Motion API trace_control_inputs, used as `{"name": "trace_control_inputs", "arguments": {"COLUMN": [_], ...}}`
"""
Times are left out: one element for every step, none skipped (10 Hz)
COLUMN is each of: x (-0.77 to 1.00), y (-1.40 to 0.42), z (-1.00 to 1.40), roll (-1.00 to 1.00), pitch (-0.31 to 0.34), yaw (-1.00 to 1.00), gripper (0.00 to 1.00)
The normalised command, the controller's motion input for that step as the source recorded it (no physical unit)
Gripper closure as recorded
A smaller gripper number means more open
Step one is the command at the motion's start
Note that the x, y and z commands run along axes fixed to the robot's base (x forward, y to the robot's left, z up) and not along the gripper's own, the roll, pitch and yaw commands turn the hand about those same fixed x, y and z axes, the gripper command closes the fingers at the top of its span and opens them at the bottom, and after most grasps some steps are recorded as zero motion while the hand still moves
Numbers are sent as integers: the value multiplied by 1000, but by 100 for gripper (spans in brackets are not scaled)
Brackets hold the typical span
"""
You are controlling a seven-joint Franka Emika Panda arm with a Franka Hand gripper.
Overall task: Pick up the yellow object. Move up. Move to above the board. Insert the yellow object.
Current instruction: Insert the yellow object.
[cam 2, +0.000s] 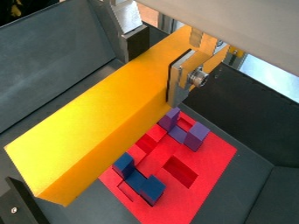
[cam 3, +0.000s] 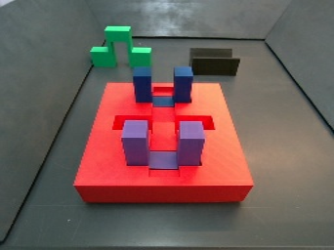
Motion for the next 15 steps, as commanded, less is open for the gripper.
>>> {"name": "trace_control_inputs", "arguments": {"x": [0, 66, 114, 89, 94, 114, 154, 94, 51, 17, 0, 0, 40, 40, 14], "y": [-6, -143, -209, -171, -154, -157, -169, -169, -154, -109, -100, -114, -89, -66, 0], "z": [-14, -34, -20, 0, 0, 0, -51, -154, -249, -383, -491, -526, -511, -523, -523], "roll": [-3, -6, -14, -11, -6, 0, 0, 49, 133, 91, 1, 0, -39, -6, 0], "pitch": [0, 0, 0, 0, 0, 0, 0, 0, -3, -27, -74, -83, -69, -61, -47], "yaw": [0, 0, 0, 0, 0, 0, 0, 0, 0, 0, 0, 0, 0, 0, 0], "gripper": [100, 100, 100, 100, 100, 100, 100, 100, 100, 100, 100, 100, 100, 100, 100]}}
